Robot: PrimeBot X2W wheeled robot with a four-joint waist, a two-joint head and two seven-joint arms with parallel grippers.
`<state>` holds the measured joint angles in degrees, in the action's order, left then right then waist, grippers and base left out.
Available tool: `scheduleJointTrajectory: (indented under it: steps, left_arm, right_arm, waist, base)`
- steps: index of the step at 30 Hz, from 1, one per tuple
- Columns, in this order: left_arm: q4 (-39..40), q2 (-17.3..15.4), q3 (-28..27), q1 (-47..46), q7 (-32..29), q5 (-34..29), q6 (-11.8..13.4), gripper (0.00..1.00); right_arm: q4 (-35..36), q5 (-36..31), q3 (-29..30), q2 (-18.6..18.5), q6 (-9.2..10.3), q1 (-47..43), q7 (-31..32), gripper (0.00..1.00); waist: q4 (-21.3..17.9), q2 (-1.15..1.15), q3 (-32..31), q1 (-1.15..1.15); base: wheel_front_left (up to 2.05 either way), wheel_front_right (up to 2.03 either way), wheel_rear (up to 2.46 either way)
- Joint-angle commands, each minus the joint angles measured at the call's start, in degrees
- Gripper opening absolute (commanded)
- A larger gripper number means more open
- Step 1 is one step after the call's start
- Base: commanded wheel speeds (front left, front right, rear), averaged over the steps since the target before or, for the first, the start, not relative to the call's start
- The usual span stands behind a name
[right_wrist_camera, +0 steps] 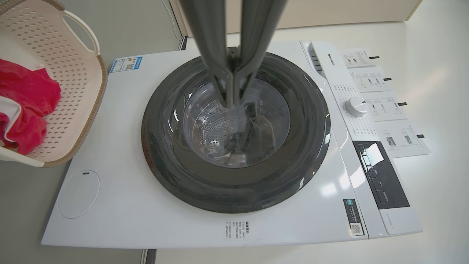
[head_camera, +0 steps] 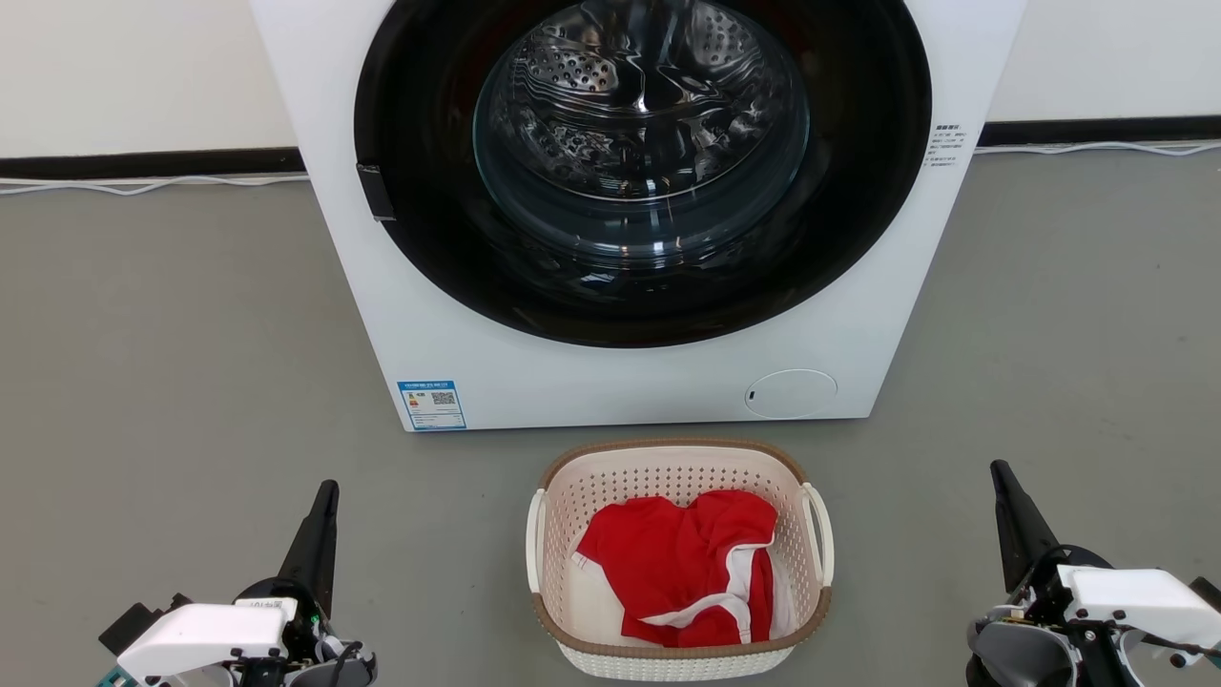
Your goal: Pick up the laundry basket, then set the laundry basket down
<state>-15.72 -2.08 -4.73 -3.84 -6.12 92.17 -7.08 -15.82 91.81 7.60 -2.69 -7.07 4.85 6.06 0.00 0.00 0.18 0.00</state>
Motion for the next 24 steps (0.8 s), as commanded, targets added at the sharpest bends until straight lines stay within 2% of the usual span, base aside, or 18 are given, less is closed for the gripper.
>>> scheduleJointTrajectory:
  steps: [1,24]
  left_arm:
    - [1.69,-0.79,-1.77,-2.35,-0.34,0.02,-0.41,0.0]
    - [1.69,-0.79,-1.77,-2.35,-0.34,0.02,-0.41,0.0]
  right_arm:
    - [1.79,0.38,-1.1,-0.19,-0.42,1.33,0.41,0.0]
    - [1.79,0.38,-1.1,-0.19,-0.42,1.33,0.41,0.0]
  waist:
    - [0.0,0.0,0.0,0.0]
    - [0.0,0.0,0.0,0.0]
  base:
    - [0.0,0.0,0.0]
    - [0.0,0.0,0.0]
